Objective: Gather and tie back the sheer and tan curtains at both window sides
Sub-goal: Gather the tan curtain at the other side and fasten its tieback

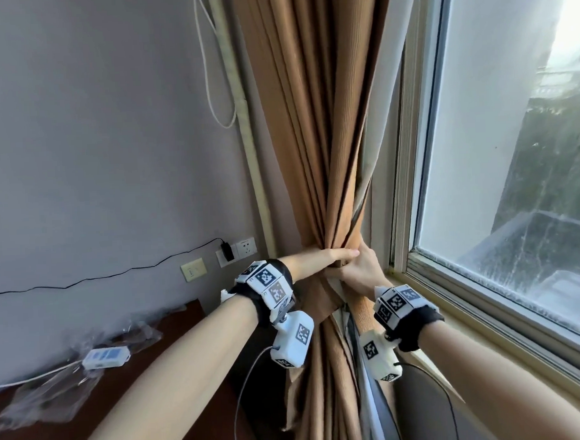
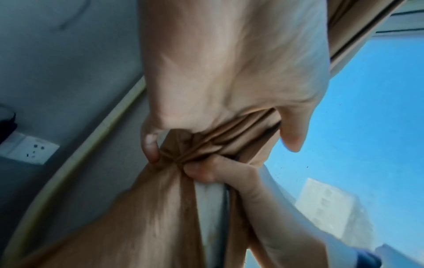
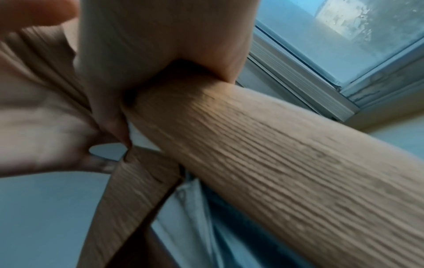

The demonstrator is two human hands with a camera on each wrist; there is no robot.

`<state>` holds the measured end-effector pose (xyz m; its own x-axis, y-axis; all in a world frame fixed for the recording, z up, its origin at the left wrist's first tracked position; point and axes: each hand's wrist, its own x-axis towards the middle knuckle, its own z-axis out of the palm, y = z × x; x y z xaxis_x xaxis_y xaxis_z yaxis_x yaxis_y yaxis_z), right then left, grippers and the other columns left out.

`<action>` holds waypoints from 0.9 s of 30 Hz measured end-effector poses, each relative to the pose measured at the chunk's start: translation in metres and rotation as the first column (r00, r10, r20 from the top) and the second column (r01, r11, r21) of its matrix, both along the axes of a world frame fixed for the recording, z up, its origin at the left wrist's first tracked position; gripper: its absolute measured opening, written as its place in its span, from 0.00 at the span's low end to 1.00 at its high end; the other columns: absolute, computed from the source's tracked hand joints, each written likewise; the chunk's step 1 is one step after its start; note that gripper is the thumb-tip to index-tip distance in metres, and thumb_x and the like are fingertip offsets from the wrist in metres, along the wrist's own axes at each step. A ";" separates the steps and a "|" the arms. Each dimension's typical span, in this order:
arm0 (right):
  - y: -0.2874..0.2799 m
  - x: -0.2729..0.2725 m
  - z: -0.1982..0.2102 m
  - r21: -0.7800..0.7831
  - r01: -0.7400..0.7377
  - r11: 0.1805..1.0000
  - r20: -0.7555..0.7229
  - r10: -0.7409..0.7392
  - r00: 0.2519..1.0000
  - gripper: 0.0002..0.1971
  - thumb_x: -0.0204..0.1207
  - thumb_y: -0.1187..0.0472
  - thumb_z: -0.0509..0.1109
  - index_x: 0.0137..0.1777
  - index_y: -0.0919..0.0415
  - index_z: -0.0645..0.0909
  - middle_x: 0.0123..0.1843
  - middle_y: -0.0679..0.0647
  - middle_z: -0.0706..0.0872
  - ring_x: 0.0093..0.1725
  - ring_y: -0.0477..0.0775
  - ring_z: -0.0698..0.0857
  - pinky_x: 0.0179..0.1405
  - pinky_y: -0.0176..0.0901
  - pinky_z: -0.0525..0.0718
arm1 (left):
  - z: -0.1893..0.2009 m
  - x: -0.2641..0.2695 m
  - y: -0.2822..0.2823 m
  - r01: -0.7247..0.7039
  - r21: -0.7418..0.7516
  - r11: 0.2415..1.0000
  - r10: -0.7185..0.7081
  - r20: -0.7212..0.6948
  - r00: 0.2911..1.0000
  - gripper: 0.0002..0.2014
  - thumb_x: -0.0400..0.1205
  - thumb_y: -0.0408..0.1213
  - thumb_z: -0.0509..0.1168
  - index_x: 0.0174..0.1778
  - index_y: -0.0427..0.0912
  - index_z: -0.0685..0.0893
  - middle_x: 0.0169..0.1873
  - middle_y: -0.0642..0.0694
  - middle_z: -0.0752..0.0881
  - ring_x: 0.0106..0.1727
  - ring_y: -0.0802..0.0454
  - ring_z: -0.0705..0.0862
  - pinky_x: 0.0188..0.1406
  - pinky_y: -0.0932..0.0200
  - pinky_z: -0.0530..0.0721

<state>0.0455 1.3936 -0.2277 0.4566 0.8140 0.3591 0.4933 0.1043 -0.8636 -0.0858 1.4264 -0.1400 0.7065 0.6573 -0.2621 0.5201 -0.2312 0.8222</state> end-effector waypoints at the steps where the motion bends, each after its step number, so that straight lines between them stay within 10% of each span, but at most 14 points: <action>1: 0.001 0.002 0.001 0.015 -0.004 1.000 -0.001 0.004 1.000 0.37 0.57 0.56 0.82 0.67 0.55 0.72 0.53 0.49 0.88 0.54 0.51 0.87 0.55 0.49 0.86 | -0.001 0.001 0.001 0.030 0.043 0.999 -0.029 -0.011 1.000 0.42 0.74 0.62 0.69 0.79 0.43 0.69 0.75 0.45 0.74 0.75 0.48 0.72 0.80 0.51 0.62; 4: 0.002 0.011 0.001 0.087 -0.013 0.996 0.019 0.011 1.000 0.35 0.62 0.48 0.76 0.69 0.62 0.75 0.54 0.47 0.87 0.54 0.44 0.85 0.57 0.36 0.83 | -0.014 0.005 0.003 0.137 0.362 0.922 -0.091 -0.141 0.986 0.37 0.82 0.61 0.60 0.83 0.45 0.61 0.80 0.45 0.66 0.82 0.46 0.61 0.81 0.53 0.54; 8: -0.001 0.021 0.003 0.071 -0.033 0.997 -0.051 0.037 0.998 0.36 0.53 0.43 0.78 0.64 0.52 0.77 0.50 0.39 0.87 0.50 0.28 0.82 0.48 0.19 0.77 | -0.028 0.003 0.007 0.352 0.701 0.621 0.033 -0.472 0.881 0.38 0.81 0.69 0.47 0.84 0.53 0.55 0.82 0.43 0.60 0.83 0.41 0.52 0.79 0.35 0.44; 14: 0.001 0.031 0.002 0.050 -0.009 0.999 -0.070 0.013 0.997 0.30 0.51 0.61 0.83 0.56 0.52 0.78 0.43 0.41 0.87 0.46 0.35 0.84 0.41 0.25 0.78 | -0.051 -0.013 0.010 0.324 0.823 0.466 -0.091 -0.320 0.943 0.35 0.82 0.61 0.57 0.79 0.41 0.62 0.77 0.43 0.64 0.79 0.44 0.60 0.81 0.47 0.58; 20: 0.001 0.025 0.001 0.022 -0.039 0.999 -0.093 0.041 0.995 0.31 0.47 0.56 0.82 0.54 0.50 0.79 0.45 0.44 0.88 0.48 0.46 0.86 0.50 0.43 0.83 | -0.078 -0.039 0.011 -0.125 0.759 0.639 -0.014 0.174 0.985 0.28 0.73 0.51 0.75 0.65 0.47 0.74 0.63 0.52 0.76 0.64 0.58 0.75 0.67 0.65 0.72; 23: -0.001 0.019 0.001 0.017 -0.059 0.998 -0.110 0.061 0.992 0.30 0.48 0.57 0.83 0.54 0.49 0.80 0.47 0.44 0.89 0.50 0.48 0.86 0.52 0.45 0.84 | -0.105 -0.038 0.012 -0.082 0.398 0.914 0.052 0.085 0.995 0.28 0.70 0.51 0.78 0.63 0.47 0.78 0.58 0.52 0.84 0.62 0.54 0.82 0.65 0.59 0.77; 27: -0.006 0.019 0.005 0.001 -0.073 0.997 -0.141 0.072 0.987 0.29 0.45 0.56 0.82 0.50 0.49 0.79 0.46 0.44 0.88 0.49 0.47 0.86 0.50 0.46 0.84 | -0.116 -0.042 0.015 -0.060 0.079 0.995 0.052 0.101 0.994 0.26 0.76 0.48 0.73 0.69 0.42 0.81 0.62 0.52 0.85 0.65 0.56 0.82 0.67 0.65 0.76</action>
<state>0.0648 1.3876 -0.2223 0.4421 0.8481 0.2920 0.3579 0.1317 -0.9244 -0.1274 1.4414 -0.2560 0.6875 0.7132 -0.1365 0.4515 -0.2726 0.8496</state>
